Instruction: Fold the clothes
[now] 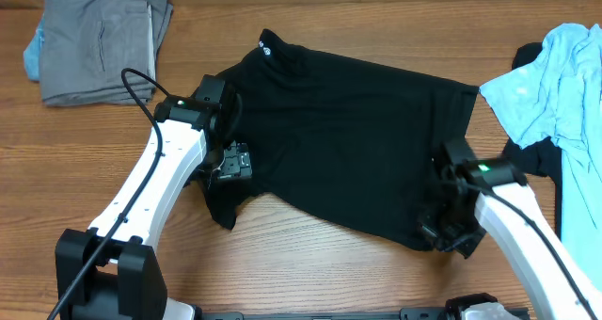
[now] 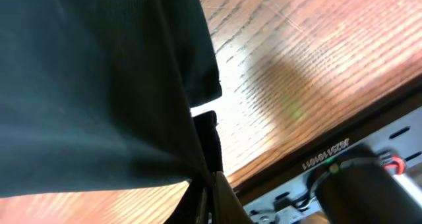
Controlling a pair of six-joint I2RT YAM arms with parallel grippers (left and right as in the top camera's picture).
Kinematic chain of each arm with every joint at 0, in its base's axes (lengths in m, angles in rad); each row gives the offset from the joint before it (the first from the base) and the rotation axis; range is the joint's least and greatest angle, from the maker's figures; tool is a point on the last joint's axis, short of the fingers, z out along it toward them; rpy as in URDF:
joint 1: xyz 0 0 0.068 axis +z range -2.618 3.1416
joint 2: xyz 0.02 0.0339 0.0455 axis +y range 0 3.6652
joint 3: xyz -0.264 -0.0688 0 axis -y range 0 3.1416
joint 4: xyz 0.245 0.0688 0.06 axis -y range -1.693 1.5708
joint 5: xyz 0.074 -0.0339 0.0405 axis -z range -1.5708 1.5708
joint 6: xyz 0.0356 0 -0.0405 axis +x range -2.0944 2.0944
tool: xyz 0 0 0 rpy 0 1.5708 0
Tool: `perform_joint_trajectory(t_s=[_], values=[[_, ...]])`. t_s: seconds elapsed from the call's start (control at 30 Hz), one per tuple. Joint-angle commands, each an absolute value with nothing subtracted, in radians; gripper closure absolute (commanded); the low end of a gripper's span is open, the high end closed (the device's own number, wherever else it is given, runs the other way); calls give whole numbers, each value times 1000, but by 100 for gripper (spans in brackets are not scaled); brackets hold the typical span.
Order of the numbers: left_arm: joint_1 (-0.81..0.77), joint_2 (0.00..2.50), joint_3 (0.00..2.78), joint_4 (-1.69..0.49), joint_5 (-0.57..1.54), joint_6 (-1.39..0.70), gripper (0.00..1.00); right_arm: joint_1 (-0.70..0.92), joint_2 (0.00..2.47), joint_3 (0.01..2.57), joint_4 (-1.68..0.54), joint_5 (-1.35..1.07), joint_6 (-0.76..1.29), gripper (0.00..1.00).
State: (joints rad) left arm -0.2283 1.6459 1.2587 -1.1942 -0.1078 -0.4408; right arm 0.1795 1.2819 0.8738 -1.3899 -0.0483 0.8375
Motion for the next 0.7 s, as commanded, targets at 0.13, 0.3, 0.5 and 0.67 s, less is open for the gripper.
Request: perform_joint_trajectory(t_s=[0.13,0.3,0.5,0.67], values=[[-224,1640,1259,-1212,-27,-393,0,167,1029,870,-1429,-46,1029,96],[-232,1637,1259,-1221,-2,-388,0,162,894,872,-1470,-1,1113,96],[-277,1588,1259,-1250,-8,-406,0,84,859,908,-1539,55,1114,96],[-295,1520,1259,-1319,-9,-465,1,-22,859,956,-1553,77,1037,96]])
